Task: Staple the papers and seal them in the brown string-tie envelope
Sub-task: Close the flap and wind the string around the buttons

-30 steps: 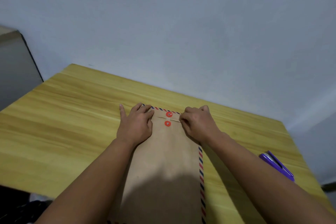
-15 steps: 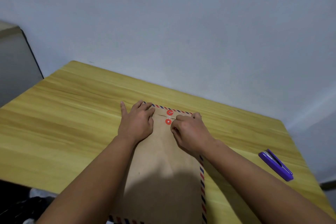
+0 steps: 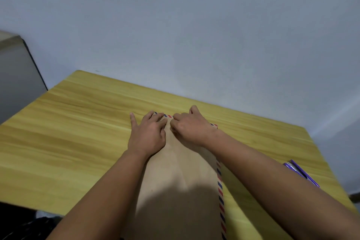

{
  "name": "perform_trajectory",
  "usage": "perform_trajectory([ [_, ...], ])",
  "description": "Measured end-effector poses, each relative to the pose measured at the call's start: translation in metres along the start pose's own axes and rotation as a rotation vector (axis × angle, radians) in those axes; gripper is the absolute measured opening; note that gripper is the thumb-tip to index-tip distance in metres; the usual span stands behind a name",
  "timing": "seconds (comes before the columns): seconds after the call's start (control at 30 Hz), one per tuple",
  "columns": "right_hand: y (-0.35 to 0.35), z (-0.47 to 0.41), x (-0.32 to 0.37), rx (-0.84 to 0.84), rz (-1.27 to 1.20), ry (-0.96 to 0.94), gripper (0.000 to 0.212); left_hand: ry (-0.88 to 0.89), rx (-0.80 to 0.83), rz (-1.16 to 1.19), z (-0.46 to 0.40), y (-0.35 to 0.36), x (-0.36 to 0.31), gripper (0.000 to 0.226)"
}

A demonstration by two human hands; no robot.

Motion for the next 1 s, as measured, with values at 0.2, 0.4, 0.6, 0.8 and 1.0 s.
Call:
perform_trajectory([
  [0.2,-0.004,-0.017,-0.023,0.037,-0.053,0.048,0.007,-0.002,-0.004,0.009,-0.001,0.001,0.0,0.042],
  [0.4,0.007,-0.019,-0.03,0.057,-0.176,0.14,0.026,-0.001,0.006,0.013,-0.001,0.002,0.002,0.045],
  [0.6,0.004,-0.027,-0.035,0.092,-0.202,0.205,0.023,-0.003,0.009,0.014,-0.001,0.001,0.001,0.046],
  [0.8,0.002,-0.032,-0.041,0.13,-0.221,0.243,0.025,-0.011,0.007,0.015,-0.001,0.002,0.001,0.048],
  [1.0,0.005,-0.022,-0.053,0.148,-0.206,0.249,0.021,-0.001,-0.004,0.017,-0.001,0.003,0.003,0.047],
])
Point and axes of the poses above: each hand's wrist, its own z-axis away from the middle knuckle, its own y-axis out of the palm, x = y × z, the point moved 1 cm from there along -z, towards the middle knuckle, and after that the axes turned 5 degrees about x, right-handed, at the moved point
